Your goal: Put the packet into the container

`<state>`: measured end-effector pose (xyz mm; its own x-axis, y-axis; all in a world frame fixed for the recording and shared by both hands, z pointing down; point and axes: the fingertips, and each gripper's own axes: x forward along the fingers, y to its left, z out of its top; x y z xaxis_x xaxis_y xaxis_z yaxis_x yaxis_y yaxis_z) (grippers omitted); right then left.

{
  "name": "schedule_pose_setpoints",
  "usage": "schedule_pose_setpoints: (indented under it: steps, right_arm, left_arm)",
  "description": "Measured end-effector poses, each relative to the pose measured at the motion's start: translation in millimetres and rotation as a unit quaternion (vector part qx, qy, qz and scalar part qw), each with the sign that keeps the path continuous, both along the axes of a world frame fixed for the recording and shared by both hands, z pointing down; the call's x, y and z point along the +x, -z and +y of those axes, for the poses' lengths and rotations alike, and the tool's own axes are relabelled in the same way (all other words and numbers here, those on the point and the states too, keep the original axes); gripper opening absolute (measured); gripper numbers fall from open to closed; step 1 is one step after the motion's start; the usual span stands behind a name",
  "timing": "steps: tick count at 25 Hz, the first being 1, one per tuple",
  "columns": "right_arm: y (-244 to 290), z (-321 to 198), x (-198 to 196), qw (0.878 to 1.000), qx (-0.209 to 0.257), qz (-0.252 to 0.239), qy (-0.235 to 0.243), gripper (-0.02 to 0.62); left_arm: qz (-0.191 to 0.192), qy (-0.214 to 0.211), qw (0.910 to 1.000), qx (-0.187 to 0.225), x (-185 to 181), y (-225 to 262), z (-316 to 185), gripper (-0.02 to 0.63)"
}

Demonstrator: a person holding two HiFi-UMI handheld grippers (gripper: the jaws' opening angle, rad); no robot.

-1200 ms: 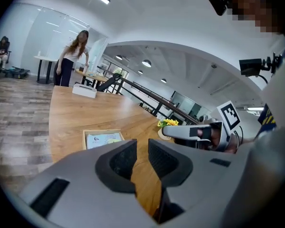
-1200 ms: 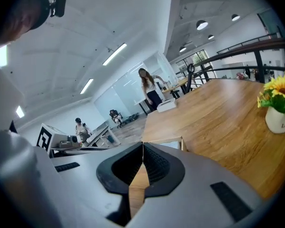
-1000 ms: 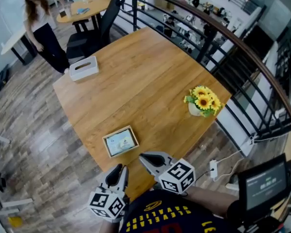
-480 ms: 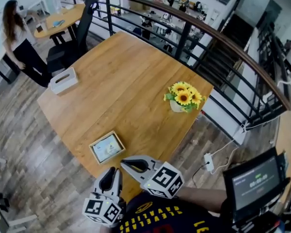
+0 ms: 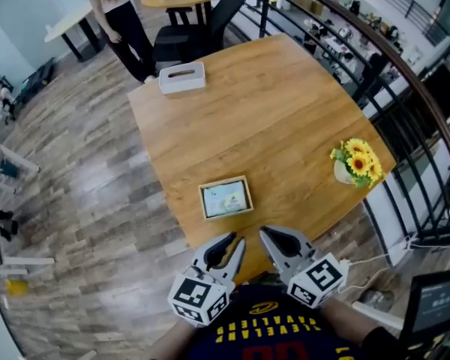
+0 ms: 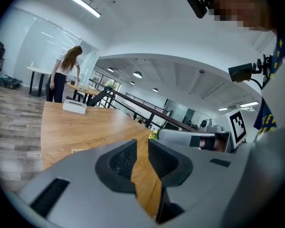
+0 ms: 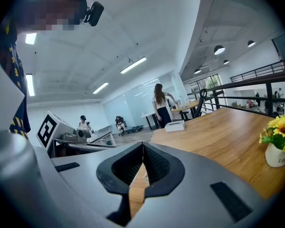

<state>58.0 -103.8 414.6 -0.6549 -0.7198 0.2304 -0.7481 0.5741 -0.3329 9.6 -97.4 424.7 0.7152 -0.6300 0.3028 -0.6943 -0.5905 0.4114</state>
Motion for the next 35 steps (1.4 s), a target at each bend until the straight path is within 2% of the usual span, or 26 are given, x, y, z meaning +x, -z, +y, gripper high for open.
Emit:
schedule_pose_setpoints:
  steps: [8,18,35]
  right_arm:
    - [5.8,2.1,-7.7,0.999,0.026,-0.018,0.007,0.011]
    - [8.6,3.8,-7.3,0.999,0.034,-0.017,0.01,0.011]
    - [8.0,5.8,-3.5,0.999,0.04,-0.018,0.019,0.01]
  left_arm:
    - [-0.005,0.022,0.9997,0.013,-13.2,-0.6,0.6,0.075]
    - [-0.009,0.009,0.9999,0.007,-4.9,-9.8,0.6,0.075]
    - [-0.015,0.017,0.9997,0.013,-0.8,-8.2,-0.6,0.075]
